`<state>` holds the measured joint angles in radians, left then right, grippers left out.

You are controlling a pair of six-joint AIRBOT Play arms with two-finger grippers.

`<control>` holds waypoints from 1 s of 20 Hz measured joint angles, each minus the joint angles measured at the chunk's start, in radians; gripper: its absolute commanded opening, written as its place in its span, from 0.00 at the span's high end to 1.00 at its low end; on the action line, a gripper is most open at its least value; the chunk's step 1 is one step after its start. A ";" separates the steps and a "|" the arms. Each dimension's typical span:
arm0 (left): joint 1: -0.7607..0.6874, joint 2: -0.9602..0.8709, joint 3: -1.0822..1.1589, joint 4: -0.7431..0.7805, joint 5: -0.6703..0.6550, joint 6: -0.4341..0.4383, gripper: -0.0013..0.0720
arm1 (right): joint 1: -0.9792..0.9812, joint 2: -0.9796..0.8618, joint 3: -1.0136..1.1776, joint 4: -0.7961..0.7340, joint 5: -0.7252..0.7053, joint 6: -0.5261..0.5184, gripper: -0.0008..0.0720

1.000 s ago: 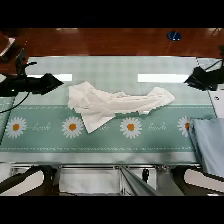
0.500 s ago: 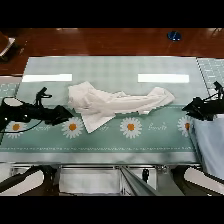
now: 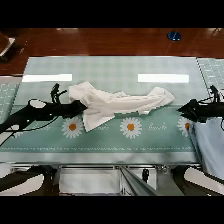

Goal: Fold the shirts.

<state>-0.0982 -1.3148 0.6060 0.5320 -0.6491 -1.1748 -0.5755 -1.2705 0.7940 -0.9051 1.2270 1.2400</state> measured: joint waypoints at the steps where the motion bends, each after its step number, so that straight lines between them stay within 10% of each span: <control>1: -0.010 -0.007 0.008 0.011 0.013 -0.003 0.96 | 0.000 0.000 -0.001 0.003 -0.011 0.000 0.42; 18: -0.037 -0.022 0.052 -0.009 -0.039 0.003 0.95 | 0.153 -0.323 0.222 0.113 -0.149 0.090 0.45; 20: -0.037 -0.022 0.052 -0.009 -0.042 0.003 0.95 | 0.201 -0.375 0.280 0.116 -0.151 0.114 0.69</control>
<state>-0.1349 -1.3365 0.6579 0.5232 -0.6914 -1.1713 -0.3748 -1.6451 1.0740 -0.7887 1.0760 1.3540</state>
